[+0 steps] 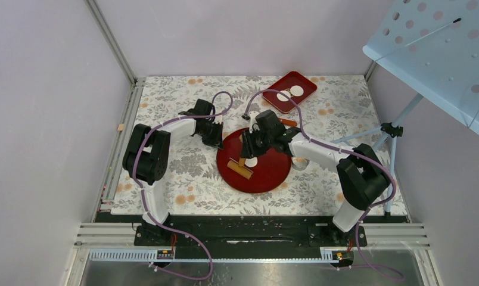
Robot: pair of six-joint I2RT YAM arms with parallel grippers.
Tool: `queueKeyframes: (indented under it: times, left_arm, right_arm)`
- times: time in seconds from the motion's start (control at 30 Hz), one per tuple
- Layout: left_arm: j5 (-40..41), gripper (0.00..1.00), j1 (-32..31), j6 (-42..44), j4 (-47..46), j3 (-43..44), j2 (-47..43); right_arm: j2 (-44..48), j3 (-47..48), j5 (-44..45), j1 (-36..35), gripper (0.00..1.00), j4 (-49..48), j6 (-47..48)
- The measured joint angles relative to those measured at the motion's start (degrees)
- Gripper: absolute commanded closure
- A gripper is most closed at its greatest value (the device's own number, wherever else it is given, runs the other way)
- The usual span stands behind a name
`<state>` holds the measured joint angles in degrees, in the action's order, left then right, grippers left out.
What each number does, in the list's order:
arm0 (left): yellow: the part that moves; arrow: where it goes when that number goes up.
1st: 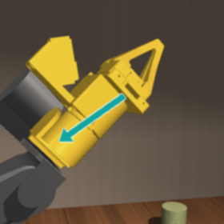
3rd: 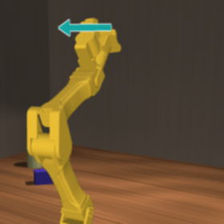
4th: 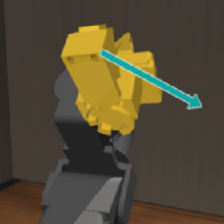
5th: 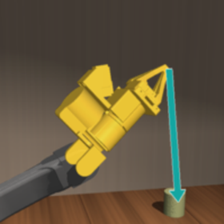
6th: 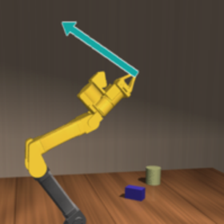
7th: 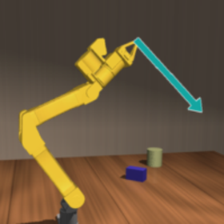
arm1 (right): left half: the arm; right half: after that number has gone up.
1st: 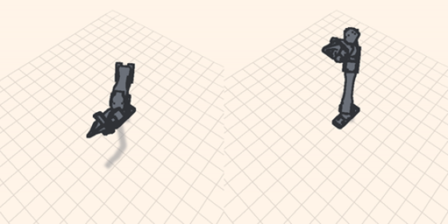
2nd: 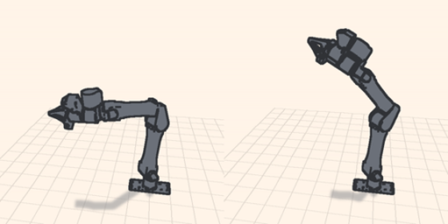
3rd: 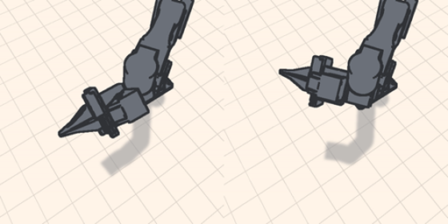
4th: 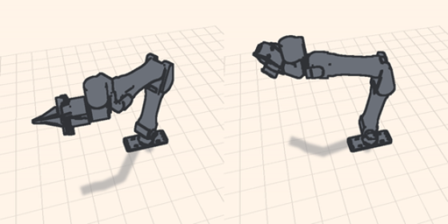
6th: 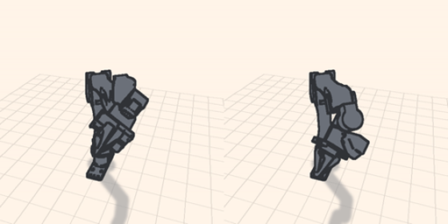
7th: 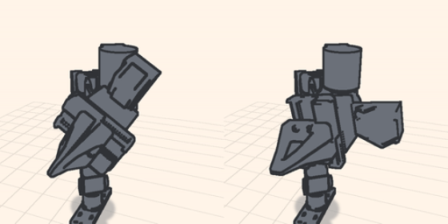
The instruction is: Roll out the dumpling wrappers from the dough
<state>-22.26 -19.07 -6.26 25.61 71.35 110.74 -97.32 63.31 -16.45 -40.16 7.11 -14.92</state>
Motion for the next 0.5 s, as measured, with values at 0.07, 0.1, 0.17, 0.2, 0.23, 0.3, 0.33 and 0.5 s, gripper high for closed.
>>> queueKeyframes:
  times: [0.07,0.1,0.17,0.2,0.23,0.3,0.33,0.5]
  left_arm:
    - [0.0,1.0,0.0,0.0,0.0,0.0,0.0]
    - [0.0,1.0,0.0,0.0,0.0,0.0,0.0]
    - [0.0,1.0,0.0,0.0,0.0,0.0,0.0]
    - [0.0,1.0,0.0,0.0,0.0,0.0,0.0]
    - [0.0,1.0,0.0,0.0,0.0,0.0,0.0]
    - [0.0,1.0,0.0,0.0,0.0,0.0,0.0]
    - [0.0,1.0,0.0,0.0,0.0,0.0,0.0]
    - [0.0,1.0,0.0,0.0,0.0,0.0,0.0]
  right_arm:
    - [0.6,0.4,-1.3,0.1,1.0,1.9,1.0]
    - [1.3,0.5,-1.6,0.1,1.0,3.0,1.5]
    - [3.7,0.0,-1.3,0.3,1.0,6.3,2.8]
    - [5.0,-0.5,-1.2,0.5,1.0,7.6,3.0]
    - [6.4,-0.9,-1.2,0.7,1.0,8.5,3.1]
    - [9.0,-1.4,-1.2,1.6,1.0,9.4,3.1]
    - [10.3,-1.6,-0.9,2.3,1.0,9.4,2.8]
    - [14.4,-3.4,4.7,4.6,1.0,6.8,0.8]
